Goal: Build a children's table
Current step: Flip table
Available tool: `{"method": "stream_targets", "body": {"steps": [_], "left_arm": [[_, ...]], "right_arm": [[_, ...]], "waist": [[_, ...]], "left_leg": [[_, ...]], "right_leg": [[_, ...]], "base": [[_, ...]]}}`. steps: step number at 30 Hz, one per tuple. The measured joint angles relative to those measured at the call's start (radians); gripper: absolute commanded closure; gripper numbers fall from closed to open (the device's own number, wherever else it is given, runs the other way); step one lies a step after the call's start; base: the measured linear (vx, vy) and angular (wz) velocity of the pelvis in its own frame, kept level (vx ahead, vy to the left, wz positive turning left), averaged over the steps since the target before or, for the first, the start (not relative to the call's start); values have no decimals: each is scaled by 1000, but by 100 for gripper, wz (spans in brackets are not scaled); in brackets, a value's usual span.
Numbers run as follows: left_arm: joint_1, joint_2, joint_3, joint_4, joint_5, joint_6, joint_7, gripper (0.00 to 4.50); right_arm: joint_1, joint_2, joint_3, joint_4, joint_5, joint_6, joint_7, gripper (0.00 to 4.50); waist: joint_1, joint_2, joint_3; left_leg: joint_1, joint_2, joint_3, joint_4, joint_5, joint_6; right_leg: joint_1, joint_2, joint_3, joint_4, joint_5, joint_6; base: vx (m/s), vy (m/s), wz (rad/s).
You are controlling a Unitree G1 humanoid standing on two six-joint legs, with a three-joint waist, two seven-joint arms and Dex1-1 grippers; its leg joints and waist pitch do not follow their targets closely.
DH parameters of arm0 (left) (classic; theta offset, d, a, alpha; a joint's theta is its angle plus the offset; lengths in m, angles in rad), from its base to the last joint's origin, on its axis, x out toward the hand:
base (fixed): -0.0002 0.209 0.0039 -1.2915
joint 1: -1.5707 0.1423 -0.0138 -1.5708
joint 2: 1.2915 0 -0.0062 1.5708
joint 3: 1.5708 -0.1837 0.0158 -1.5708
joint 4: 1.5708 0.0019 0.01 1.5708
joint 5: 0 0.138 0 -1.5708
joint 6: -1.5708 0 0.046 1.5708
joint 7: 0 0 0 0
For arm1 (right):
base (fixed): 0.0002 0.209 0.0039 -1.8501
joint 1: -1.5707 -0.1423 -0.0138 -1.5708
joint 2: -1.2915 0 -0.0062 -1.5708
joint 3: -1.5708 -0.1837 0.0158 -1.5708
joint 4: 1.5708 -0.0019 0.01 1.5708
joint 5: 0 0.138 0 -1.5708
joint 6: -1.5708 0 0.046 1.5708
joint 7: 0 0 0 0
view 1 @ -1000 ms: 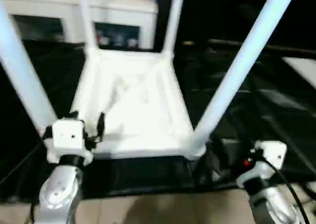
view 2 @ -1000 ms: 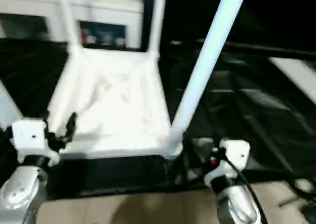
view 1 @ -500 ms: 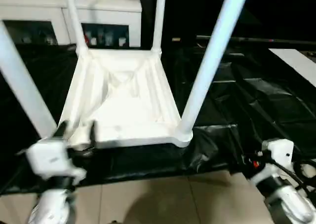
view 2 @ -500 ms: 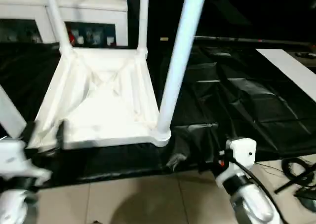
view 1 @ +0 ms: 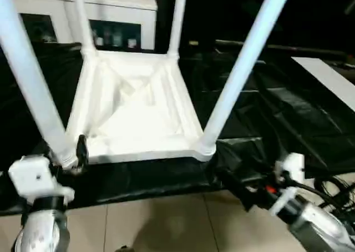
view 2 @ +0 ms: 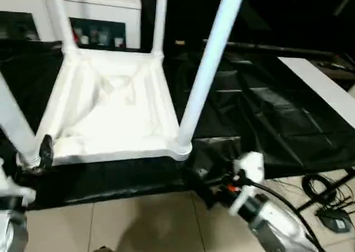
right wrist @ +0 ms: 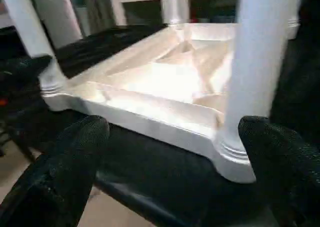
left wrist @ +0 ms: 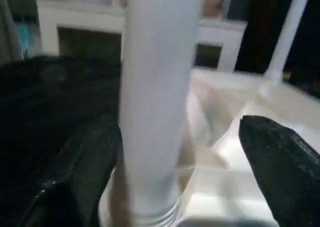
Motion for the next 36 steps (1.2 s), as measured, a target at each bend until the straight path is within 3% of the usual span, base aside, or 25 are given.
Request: {"method": "stream_targets", "body": {"steps": [6, 14, 23, 28, 34, 36], "left_arm": [[-118, 36, 73, 99, -26, 77, 48, 4], [-158, 40, 74, 107, -41, 121, 47, 4], [-164, 46, 55, 86, -50, 230, 46, 83], [-164, 58, 64, 58, -68, 276, 46, 129], [-163, 80, 85, 35, -81, 332, 41, 173], [-163, 87, 87, 28, -89, 347, 33, 190]], "right_arm": [[-60, 1, 39, 47, 15, 31, 43, 0], [-96, -5, 39, 97, 1, 35, 45, 0], [-109, -6, 58, 104, -3, 41, 58, 0], [-110, 2, 67, 112, -17, 36, 56, 0], [-111, 24, 77, 114, -32, 29, 37, 0], [-110, 32, 81, 114, -34, 28, 33, 0]], "waist": [[6, 0, 0], [15, 1, 1], [18, 8, 5], [39, 12, 5], [46, 30, -4], [51, 43, -9]], "left_leg": [[3, 0, 4, 0, 0, 0], [11, 0, 12, -1, 0, 0], [14, 1, 13, -1, 0, 0], [14, 1, 23, 0, 0, 0], [7, 1, 30, -4, 0, 0], [0, 2, 30, -6, 1, 1]], "right_leg": [[-1, -5, -2, -1, 0, 0], [-1, -9, 1, -1, 0, 0], [-2, -9, 2, 0, 1, -1], [-7, -9, 15, 0, 28, 0], [-16, -6, 26, 2, 59, 4], [-23, -5, 26, 2, 57, 3]], "base": [[0, 0, 0], [0, 0, 0], [0, 0, 0], [0, 0, 0], [31, -14, -1], [69, -24, -1]]}}
